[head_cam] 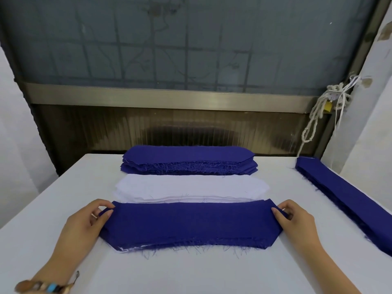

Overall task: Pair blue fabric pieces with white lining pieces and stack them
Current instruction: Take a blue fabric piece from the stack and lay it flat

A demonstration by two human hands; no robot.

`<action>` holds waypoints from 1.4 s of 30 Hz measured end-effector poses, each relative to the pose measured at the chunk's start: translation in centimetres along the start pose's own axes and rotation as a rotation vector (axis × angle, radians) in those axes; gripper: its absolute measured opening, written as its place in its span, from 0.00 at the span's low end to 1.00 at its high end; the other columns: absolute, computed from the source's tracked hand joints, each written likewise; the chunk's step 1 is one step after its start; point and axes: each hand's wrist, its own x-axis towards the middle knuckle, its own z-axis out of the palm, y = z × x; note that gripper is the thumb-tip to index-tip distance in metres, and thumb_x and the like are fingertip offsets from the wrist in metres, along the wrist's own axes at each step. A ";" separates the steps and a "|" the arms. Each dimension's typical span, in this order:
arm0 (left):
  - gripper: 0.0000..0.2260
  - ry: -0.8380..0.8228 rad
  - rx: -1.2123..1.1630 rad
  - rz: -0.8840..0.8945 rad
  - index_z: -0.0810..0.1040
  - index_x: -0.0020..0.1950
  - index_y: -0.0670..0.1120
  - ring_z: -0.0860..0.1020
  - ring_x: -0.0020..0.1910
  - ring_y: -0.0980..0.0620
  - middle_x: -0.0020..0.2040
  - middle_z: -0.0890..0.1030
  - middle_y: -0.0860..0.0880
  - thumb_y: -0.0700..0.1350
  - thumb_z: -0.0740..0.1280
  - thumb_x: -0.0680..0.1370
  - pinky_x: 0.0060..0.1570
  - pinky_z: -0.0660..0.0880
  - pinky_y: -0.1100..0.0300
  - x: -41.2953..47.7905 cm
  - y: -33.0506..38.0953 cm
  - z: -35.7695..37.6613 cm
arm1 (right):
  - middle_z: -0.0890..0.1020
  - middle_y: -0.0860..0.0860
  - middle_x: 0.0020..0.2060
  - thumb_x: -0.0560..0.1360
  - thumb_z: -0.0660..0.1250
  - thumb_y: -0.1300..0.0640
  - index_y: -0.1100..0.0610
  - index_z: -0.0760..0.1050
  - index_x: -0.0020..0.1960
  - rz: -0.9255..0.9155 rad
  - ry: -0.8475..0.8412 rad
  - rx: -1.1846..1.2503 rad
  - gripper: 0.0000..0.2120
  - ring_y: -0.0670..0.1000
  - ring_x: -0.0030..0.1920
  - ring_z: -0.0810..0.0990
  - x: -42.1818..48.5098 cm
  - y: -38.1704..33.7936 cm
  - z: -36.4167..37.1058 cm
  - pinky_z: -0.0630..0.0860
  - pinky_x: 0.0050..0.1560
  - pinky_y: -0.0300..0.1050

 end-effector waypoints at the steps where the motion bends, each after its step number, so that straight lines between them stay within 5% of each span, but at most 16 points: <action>1: 0.09 0.003 0.008 0.000 0.80 0.48 0.59 0.74 0.31 0.54 0.38 0.77 0.54 0.43 0.69 0.77 0.32 0.70 0.66 0.0 -0.1 0.1 | 0.81 0.50 0.32 0.75 0.70 0.58 0.52 0.75 0.37 -0.003 0.004 0.001 0.09 0.52 0.36 0.79 0.0 -0.1 0.0 0.72 0.32 0.34; 13: 0.11 -0.043 0.005 -0.006 0.79 0.48 0.59 0.73 0.31 0.55 0.32 0.76 0.53 0.41 0.65 0.79 0.31 0.69 0.63 -0.3 -0.1 0.2 | 0.75 0.53 0.29 0.76 0.68 0.61 0.50 0.72 0.47 -0.042 -0.009 -0.058 0.08 0.53 0.34 0.76 -0.4 -0.4 -0.2 0.70 0.34 0.41; 20: 0.14 -0.009 0.028 0.028 0.79 0.47 0.59 0.76 0.41 0.60 0.44 0.80 0.62 0.38 0.64 0.79 0.39 0.69 0.70 -0.4 0.2 0.1 | 0.75 0.52 0.28 0.78 0.66 0.59 0.45 0.72 0.45 -0.112 -0.028 -0.133 0.09 0.52 0.33 0.76 -0.3 -0.5 0.0 0.71 0.34 0.42; 25: 0.15 -0.011 0.008 0.025 0.78 0.45 0.59 0.74 0.36 0.56 0.34 0.76 0.51 0.37 0.65 0.78 0.35 0.69 0.69 -0.4 0.2 0.2 | 0.76 0.50 0.32 0.77 0.65 0.60 0.45 0.73 0.41 -0.095 -0.002 -0.193 0.11 0.50 0.34 0.76 -0.2 -0.2 0.0 0.68 0.33 0.41; 29: 0.20 0.009 0.033 0.029 0.78 0.45 0.58 0.76 0.39 0.53 0.42 0.75 0.48 0.30 0.63 0.77 0.42 0.70 0.71 -0.3 0.2 0.0 | 0.73 0.48 0.40 0.76 0.66 0.63 0.47 0.74 0.41 -0.138 0.045 -0.216 0.12 0.50 0.41 0.74 -0.4 -0.3 -0.1 0.68 0.38 0.42; 31: 0.20 0.028 0.050 0.035 0.78 0.47 0.57 0.76 0.46 0.48 0.47 0.77 0.48 0.30 0.62 0.77 0.50 0.72 0.61 -0.3 0.4 -0.1 | 0.73 0.49 0.43 0.76 0.67 0.64 0.48 0.75 0.43 -0.179 0.081 -0.248 0.11 0.52 0.45 0.72 -0.5 -0.5 -0.1 0.67 0.44 0.45; 34: 0.15 0.026 0.089 0.181 0.80 0.56 0.55 0.73 0.57 0.54 0.57 0.78 0.54 0.37 0.61 0.80 0.61 0.68 0.59 -0.4 1.6 -0.4 | 0.77 0.49 0.47 0.74 0.69 0.63 0.50 0.80 0.47 -0.378 0.147 -0.385 0.08 0.52 0.47 0.72 -0.8 -1.1 -0.3 0.68 0.47 0.47; 37: 0.15 -0.219 0.054 0.326 0.78 0.63 0.61 0.67 0.68 0.65 0.65 0.74 0.66 0.48 0.64 0.78 0.67 0.61 0.68 -0.8 3.0 -0.4 | 0.76 0.42 0.49 0.75 0.68 0.61 0.47 0.81 0.52 -0.593 -0.068 -0.314 0.11 0.45 0.50 0.73 -1.3 -1.7 -0.3 0.68 0.55 0.38; 42: 0.15 -0.459 0.093 0.274 0.76 0.60 0.71 0.62 0.68 0.73 0.64 0.70 0.75 0.59 0.66 0.74 0.69 0.58 0.67 -1.2 3.3 0.2 | 0.76 0.37 0.49 0.78 0.66 0.58 0.42 0.79 0.52 -0.553 -0.308 -0.251 0.11 0.43 0.53 0.75 -1.6 -1.9 -0.4 0.67 0.57 0.32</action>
